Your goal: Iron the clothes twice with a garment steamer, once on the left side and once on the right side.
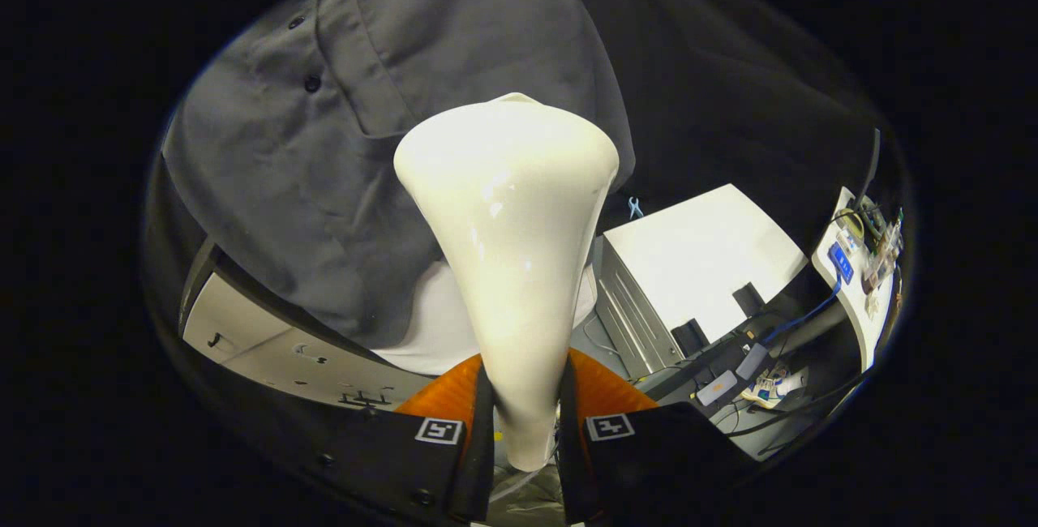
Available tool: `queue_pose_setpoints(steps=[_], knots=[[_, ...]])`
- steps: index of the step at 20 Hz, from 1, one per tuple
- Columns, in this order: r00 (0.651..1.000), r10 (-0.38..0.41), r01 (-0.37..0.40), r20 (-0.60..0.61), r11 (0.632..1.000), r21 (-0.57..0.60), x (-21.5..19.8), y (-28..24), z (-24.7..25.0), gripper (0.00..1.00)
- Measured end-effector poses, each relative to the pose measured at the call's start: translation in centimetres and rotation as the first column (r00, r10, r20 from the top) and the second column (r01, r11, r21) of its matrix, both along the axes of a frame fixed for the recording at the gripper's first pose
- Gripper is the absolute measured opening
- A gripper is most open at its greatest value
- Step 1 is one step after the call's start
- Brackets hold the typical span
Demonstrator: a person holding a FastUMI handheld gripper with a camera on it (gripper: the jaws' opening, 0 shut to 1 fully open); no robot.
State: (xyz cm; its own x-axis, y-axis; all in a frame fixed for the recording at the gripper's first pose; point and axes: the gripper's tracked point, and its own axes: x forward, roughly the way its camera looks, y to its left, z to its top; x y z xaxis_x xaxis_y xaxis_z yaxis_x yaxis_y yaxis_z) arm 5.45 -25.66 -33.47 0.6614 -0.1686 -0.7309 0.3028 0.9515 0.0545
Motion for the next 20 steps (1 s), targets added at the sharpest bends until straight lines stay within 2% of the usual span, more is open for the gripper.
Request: queue_pose_setpoints(steps=[8, 14, 20], knots=[[0.973, 0.056, -0.039, 0.224, 0.996, -0.081, 1.0, 8.6, 12.6, 0.41], [0.942, 0.078, -0.050, 0.326, 0.994, -0.094, 0.2, 14.0, 18.2, 0.41], [0.909, 0.081, -0.027, 0.410, 0.990, -0.137, -1.5, 16.3, 23.4, 0.41]])
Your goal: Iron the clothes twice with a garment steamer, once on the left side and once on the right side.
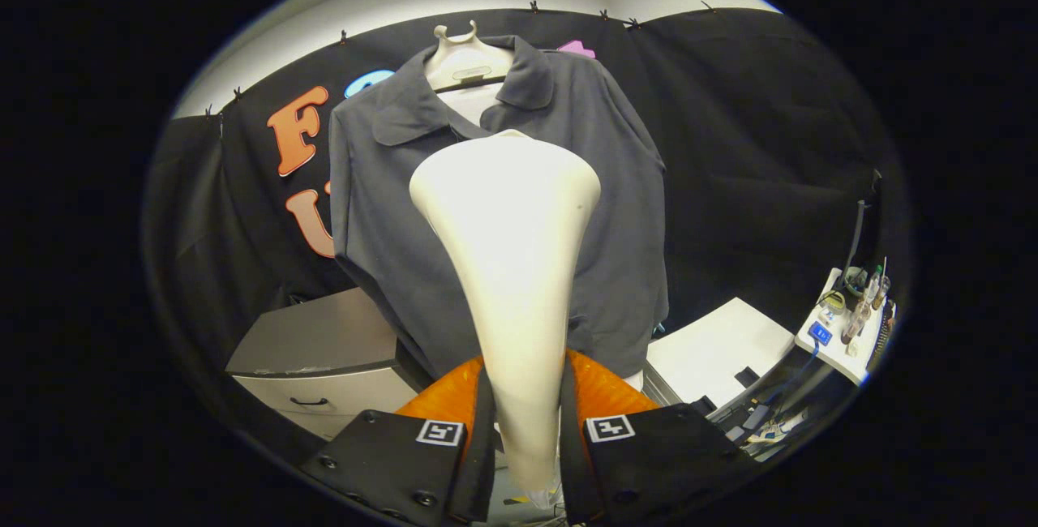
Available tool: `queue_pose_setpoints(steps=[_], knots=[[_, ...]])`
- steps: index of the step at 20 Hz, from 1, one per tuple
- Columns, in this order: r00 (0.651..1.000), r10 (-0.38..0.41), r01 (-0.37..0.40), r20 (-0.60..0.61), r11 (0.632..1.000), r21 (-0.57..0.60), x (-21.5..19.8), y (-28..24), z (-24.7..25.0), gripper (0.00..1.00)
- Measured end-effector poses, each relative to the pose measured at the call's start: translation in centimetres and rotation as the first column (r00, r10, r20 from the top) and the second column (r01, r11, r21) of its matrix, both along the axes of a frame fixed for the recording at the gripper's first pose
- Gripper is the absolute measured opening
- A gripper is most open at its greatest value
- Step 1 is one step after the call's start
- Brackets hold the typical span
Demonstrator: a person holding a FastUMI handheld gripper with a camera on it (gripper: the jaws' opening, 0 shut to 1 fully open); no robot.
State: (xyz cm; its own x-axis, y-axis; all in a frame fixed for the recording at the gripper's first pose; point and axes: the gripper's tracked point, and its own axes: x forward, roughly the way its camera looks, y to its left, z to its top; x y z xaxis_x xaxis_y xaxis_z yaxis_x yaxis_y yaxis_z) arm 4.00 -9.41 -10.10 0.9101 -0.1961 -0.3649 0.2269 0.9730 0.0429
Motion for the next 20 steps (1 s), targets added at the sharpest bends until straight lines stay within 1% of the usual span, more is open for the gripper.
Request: queue_pose_setpoints(steps=[6, 7, 12, 16, 20], knots=[[0.995, -0.005, 0.008, 0.102, 0.999, -0.032, -1.2, 1.5, 5.1, 0.41], [0.994, 0.003, 0.002, 0.113, 0.999, -0.042, -1.5, 2.2, 4.9, 0.41], [0.985, 0.056, -0.046, 0.163, 0.997, -0.062, -2.2, 4.1, 7.4, 0.41], [0.982, 0.087, -0.078, 0.166, 0.995, -0.061, -2.3, 5.1, 7.6, 0.41], [0.983, 0.099, -0.091, 0.155, 0.994, -0.061, -2.2, 5.5, 7.2, 0.41]])
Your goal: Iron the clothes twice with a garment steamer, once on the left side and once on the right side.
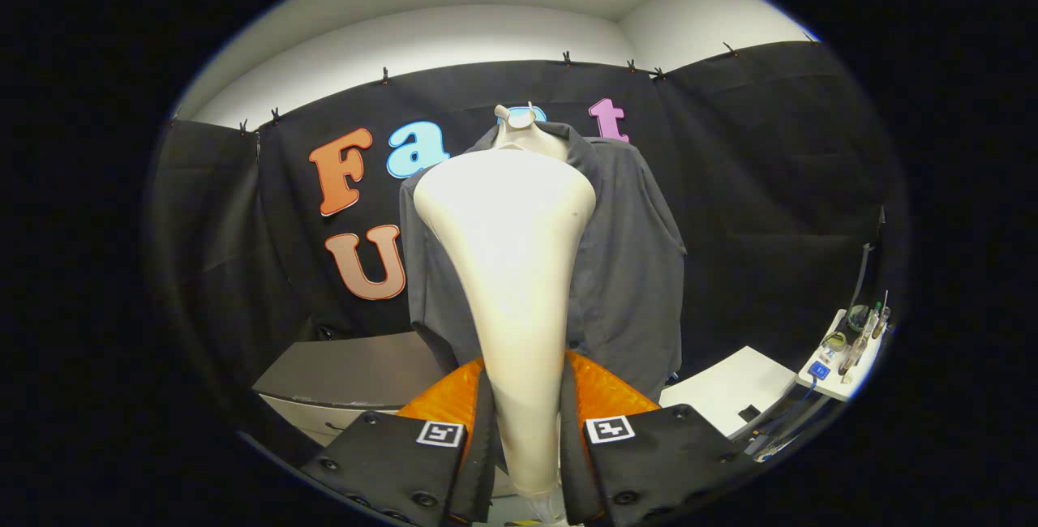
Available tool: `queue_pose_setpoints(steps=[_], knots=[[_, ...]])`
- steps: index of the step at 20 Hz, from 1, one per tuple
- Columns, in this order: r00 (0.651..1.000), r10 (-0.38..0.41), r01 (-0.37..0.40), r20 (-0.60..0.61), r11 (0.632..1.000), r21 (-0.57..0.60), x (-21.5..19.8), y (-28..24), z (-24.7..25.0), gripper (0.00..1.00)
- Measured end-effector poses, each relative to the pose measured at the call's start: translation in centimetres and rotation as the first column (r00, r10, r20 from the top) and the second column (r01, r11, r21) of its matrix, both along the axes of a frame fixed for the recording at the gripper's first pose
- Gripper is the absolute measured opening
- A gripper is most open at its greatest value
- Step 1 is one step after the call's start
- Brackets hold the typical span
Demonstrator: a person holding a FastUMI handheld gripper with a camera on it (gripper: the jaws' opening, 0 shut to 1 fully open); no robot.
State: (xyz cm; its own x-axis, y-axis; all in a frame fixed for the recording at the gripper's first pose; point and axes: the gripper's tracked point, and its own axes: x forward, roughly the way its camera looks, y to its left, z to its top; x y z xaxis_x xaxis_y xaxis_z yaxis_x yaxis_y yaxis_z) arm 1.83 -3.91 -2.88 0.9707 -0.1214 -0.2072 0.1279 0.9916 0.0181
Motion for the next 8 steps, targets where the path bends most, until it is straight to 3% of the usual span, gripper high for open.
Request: queue_pose_setpoints(steps=[8], knots=[[1.000, -0.008, 0.008, -0.017, 1.000, -0.005, 0.16, 0.03, -0.86, 0.41]])
